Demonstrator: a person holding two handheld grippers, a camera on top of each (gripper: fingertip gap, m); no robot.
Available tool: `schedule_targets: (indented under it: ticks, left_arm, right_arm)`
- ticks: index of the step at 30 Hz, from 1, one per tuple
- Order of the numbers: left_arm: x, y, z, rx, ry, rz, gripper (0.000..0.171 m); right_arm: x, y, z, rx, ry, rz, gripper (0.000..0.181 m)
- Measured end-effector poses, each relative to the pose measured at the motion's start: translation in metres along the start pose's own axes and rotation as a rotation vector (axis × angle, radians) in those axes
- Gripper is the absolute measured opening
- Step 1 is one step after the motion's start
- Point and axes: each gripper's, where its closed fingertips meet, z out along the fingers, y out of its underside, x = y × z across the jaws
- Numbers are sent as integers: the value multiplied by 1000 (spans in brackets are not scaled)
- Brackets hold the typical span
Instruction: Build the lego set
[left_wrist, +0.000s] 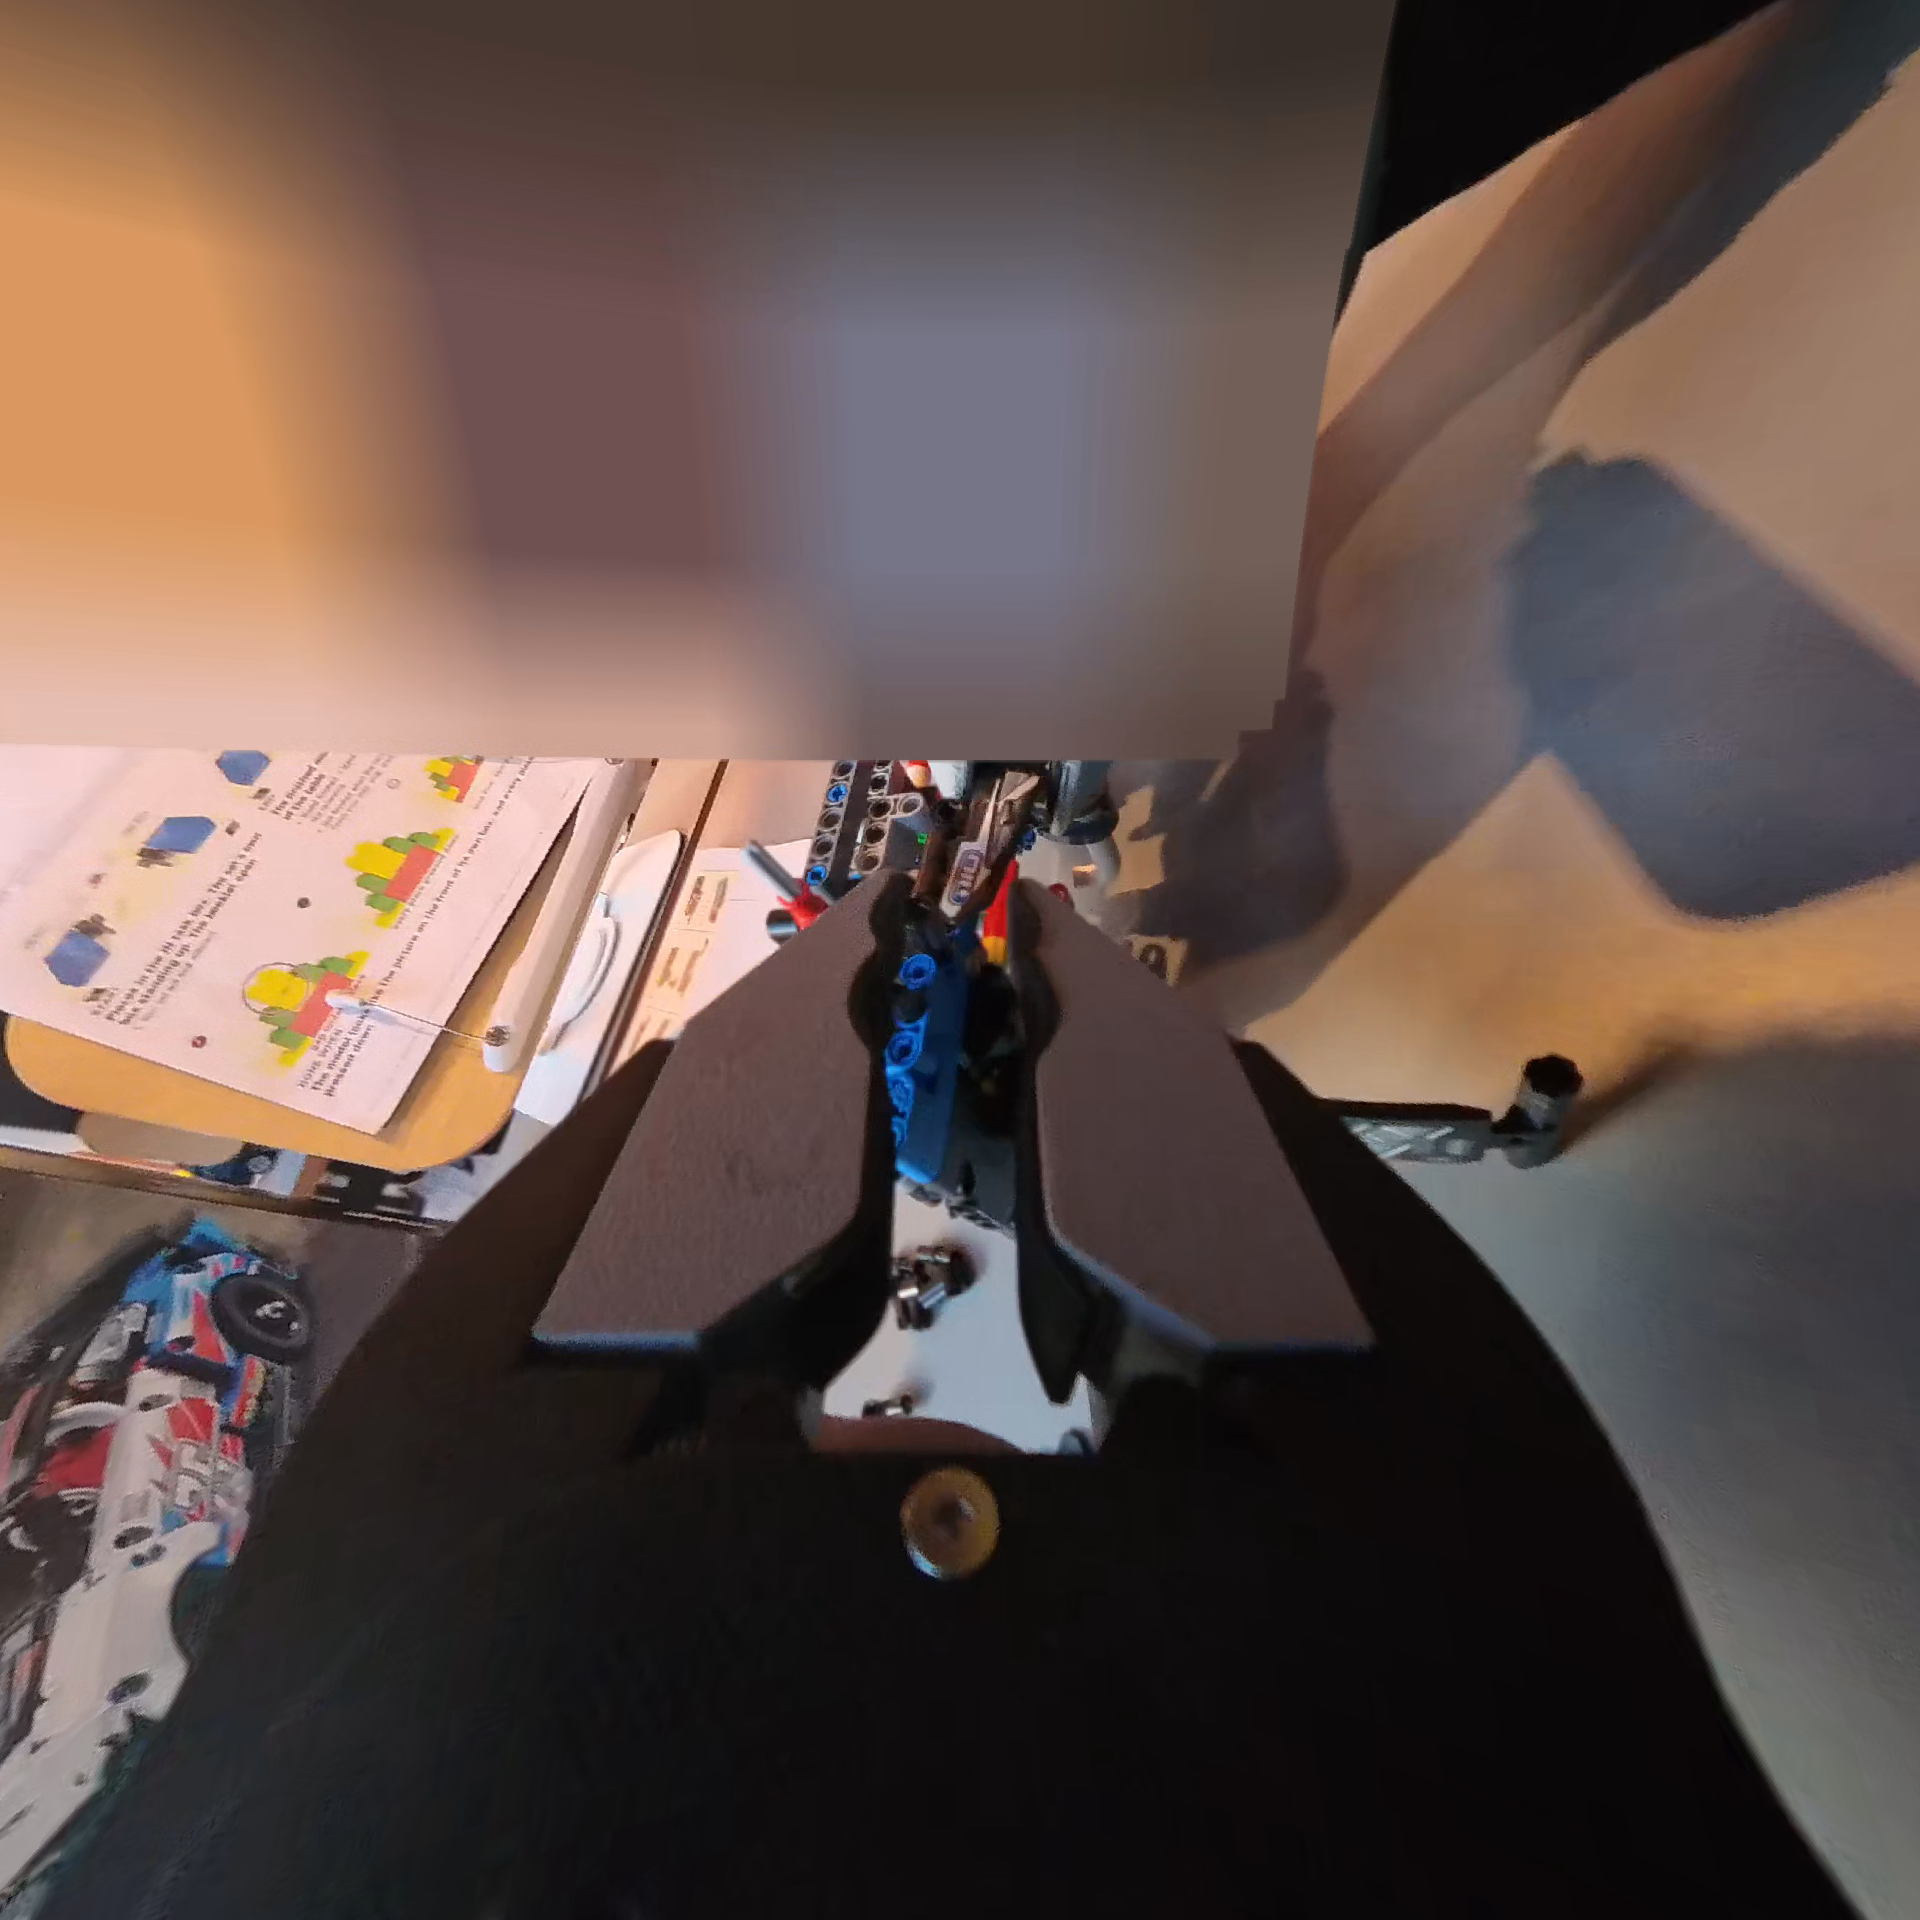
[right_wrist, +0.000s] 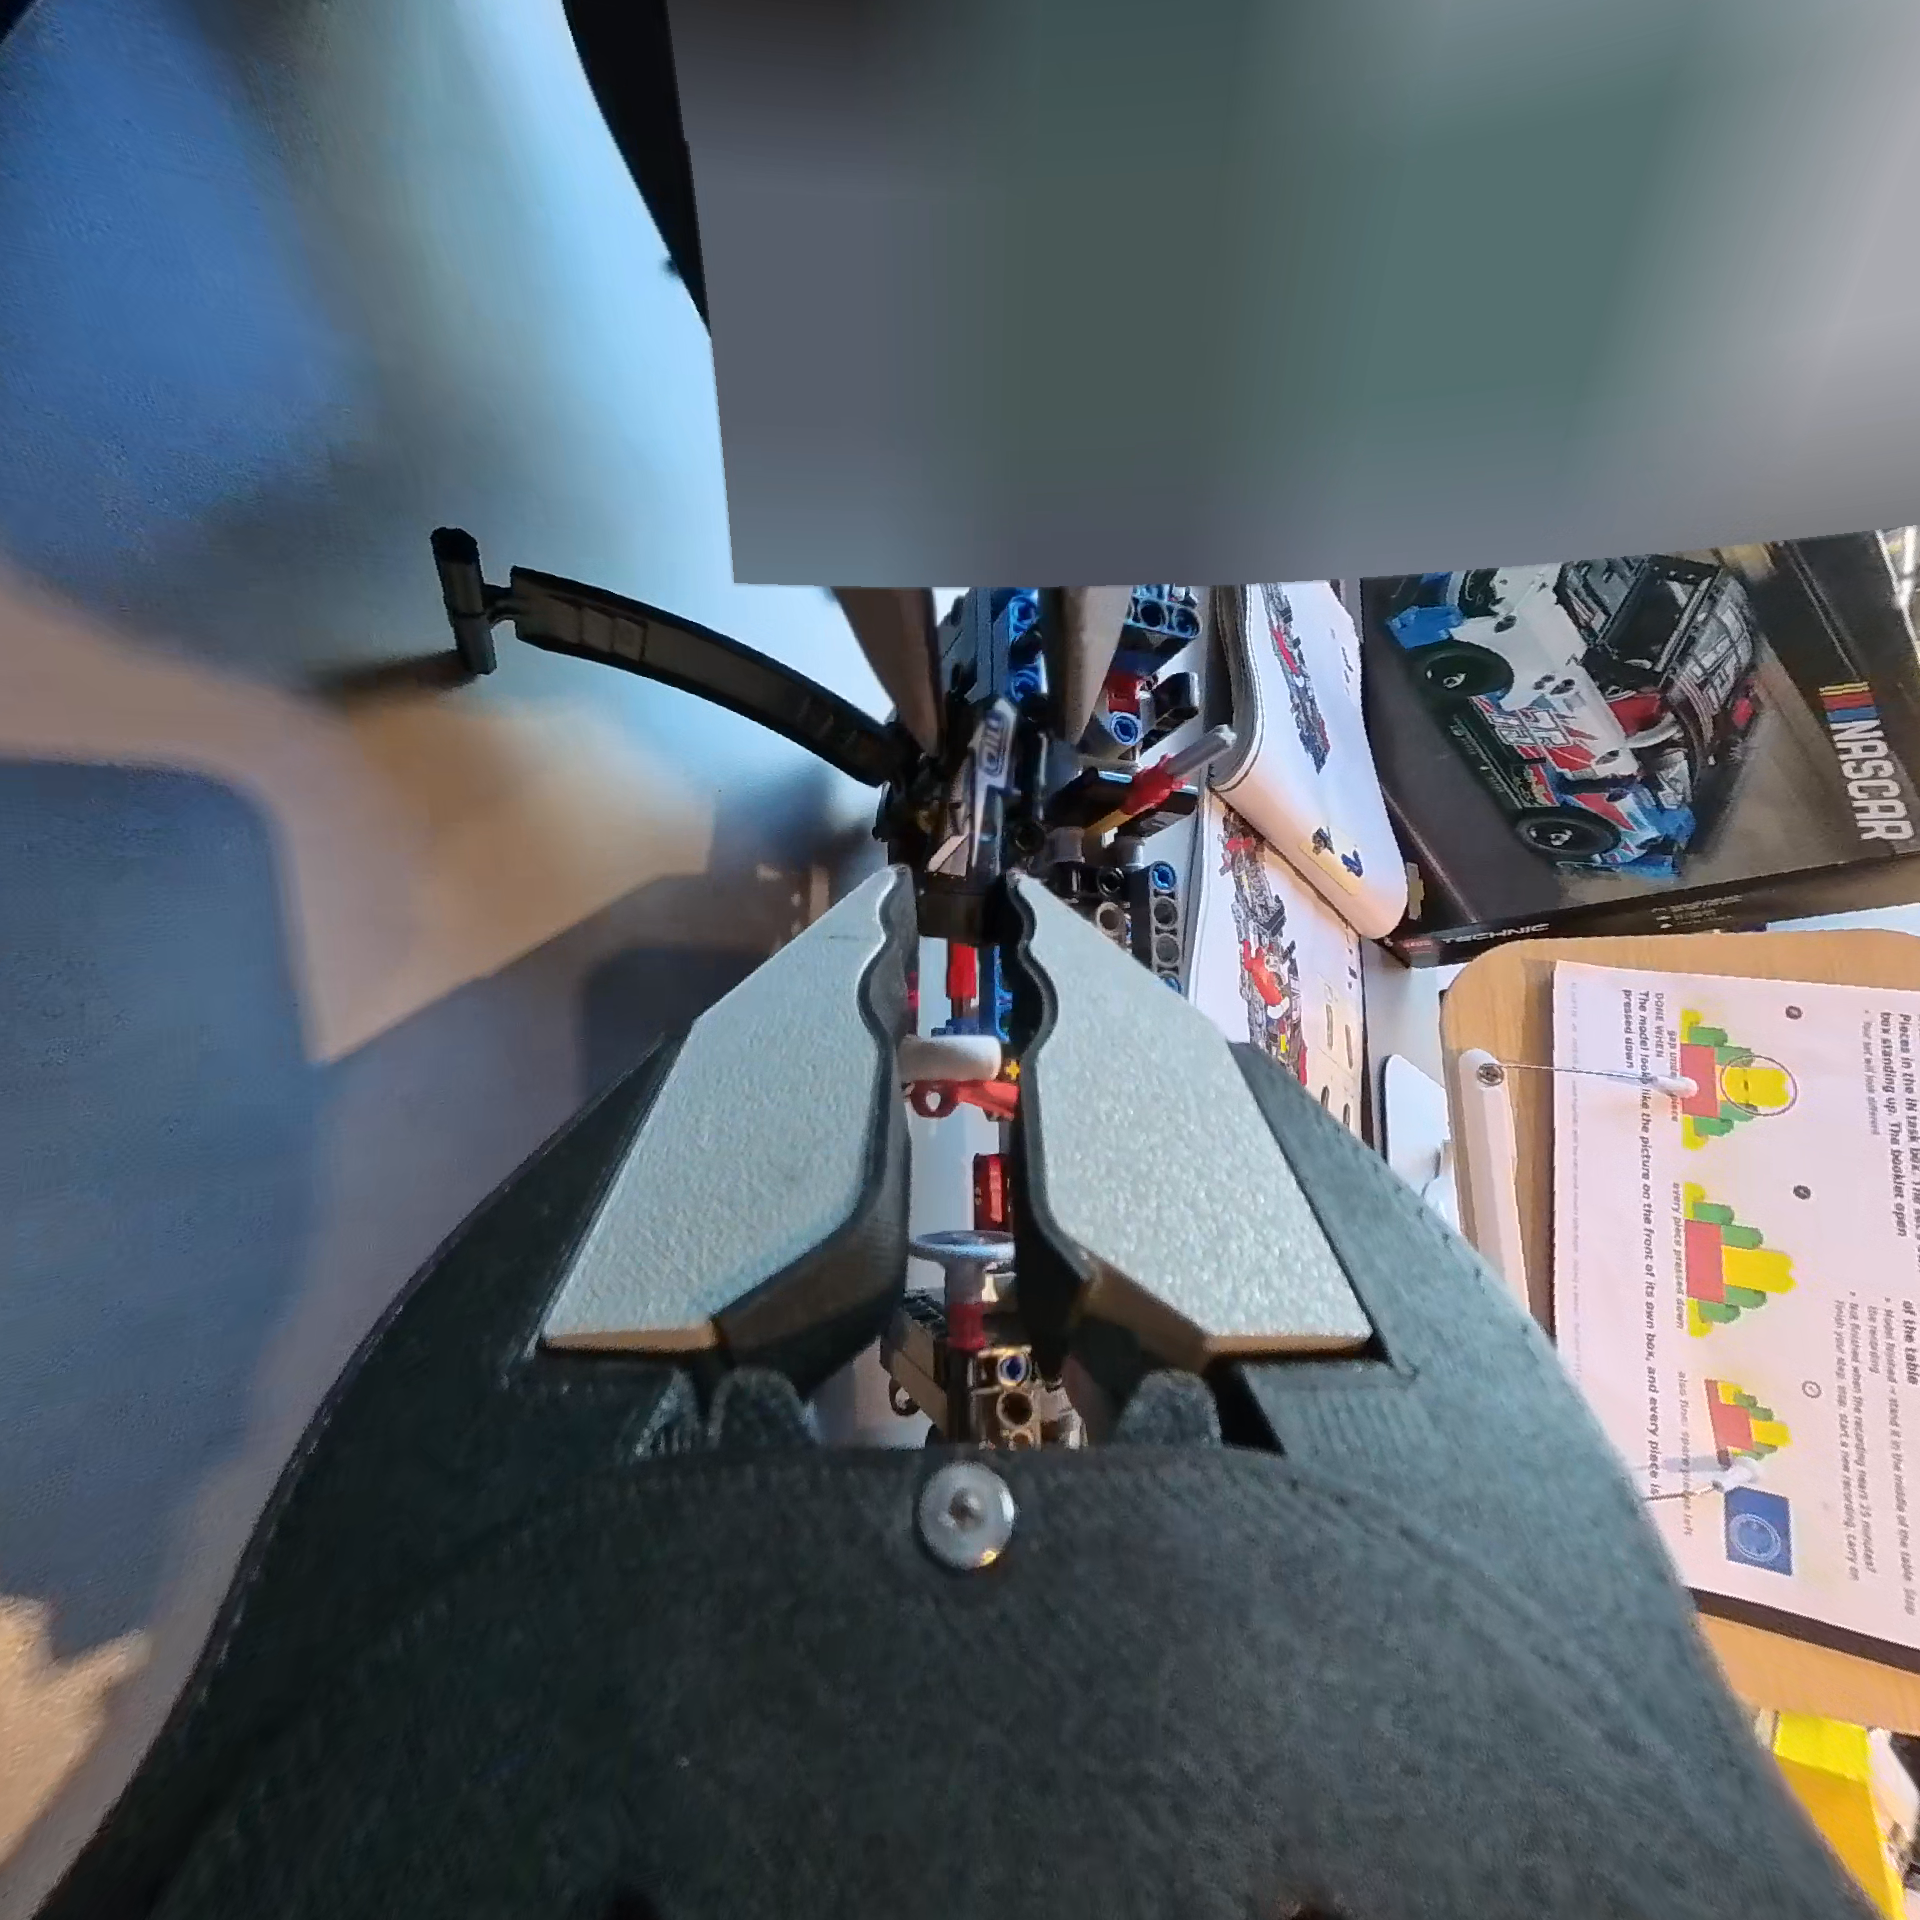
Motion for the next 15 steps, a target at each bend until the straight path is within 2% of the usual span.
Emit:
schedule_targets:
  ticks: [1,8,10,12,15]
  left_arm:
    - [0,1,1,-5,-1,14,14]
    - [5,1,4,-8,26,12,27]
    - [4,2,5,-12,32,2,26]
    - [-2,2,5,-17,23,-32,15]
    - [-3,2,5,-9,33,-51,14]
  right_arm:
    - [0,0,0,-1,-7,5,13]
    - [0,0,0,24,-46,55,12]
    - [0,0,0,36,-68,79,12]
    - [0,0,0,50,-93,109,12]
    - [0,-1,0,64,-118,146,12]
